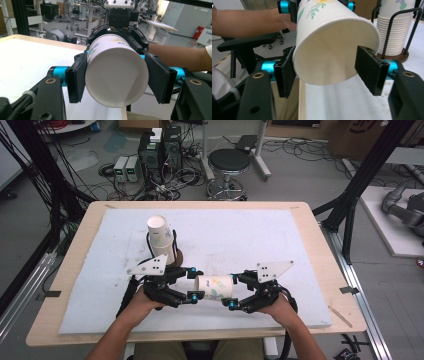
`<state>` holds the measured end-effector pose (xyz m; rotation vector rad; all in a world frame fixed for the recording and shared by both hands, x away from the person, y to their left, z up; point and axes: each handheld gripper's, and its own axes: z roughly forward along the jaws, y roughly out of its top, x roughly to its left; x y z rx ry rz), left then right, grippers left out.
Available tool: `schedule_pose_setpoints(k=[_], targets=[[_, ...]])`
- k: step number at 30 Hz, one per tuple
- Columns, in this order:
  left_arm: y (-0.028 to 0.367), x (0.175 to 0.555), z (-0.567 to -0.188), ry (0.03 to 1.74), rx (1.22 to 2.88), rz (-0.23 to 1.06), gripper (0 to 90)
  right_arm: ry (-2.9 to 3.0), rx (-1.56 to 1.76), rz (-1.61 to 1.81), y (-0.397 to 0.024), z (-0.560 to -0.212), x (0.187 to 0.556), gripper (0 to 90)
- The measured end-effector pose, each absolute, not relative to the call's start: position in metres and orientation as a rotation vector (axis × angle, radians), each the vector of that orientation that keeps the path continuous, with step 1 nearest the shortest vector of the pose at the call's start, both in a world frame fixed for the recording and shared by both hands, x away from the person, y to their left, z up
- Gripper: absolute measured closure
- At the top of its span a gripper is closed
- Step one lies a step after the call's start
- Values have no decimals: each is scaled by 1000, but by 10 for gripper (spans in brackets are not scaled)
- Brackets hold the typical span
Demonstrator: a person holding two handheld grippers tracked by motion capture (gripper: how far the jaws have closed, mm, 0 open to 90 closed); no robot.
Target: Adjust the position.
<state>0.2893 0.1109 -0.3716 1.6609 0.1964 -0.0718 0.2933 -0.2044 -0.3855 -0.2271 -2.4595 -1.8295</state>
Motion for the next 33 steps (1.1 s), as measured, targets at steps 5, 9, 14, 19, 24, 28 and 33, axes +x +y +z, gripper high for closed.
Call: schedule_pose_setpoints(k=[5,9,14,19,24,28,33], targets=[[111,289,-371,196,1658,-70,375,-2469,-224,-1815,-203,-386,292,355],[113,290,-371,201,1654,-65,375,-2465,-253,-1832,-207,-384,293,317],[114,290,-371,203,1651,-59,375,-2474,-282,-1840,-209,-384,294,285],[114,290,-371,201,1644,-70,377,-2481,-336,-1825,-208,-385,295,190],[110,289,-372,185,1649,-86,377,-2488,-297,-1802,-201,-385,293,240],[110,290,-372,190,1646,-91,376,-2481,-266,-1818,-202,-385,293,279],[109,289,-373,204,1656,-96,371,-2487,-239,-1829,-206,-384,294,341]])
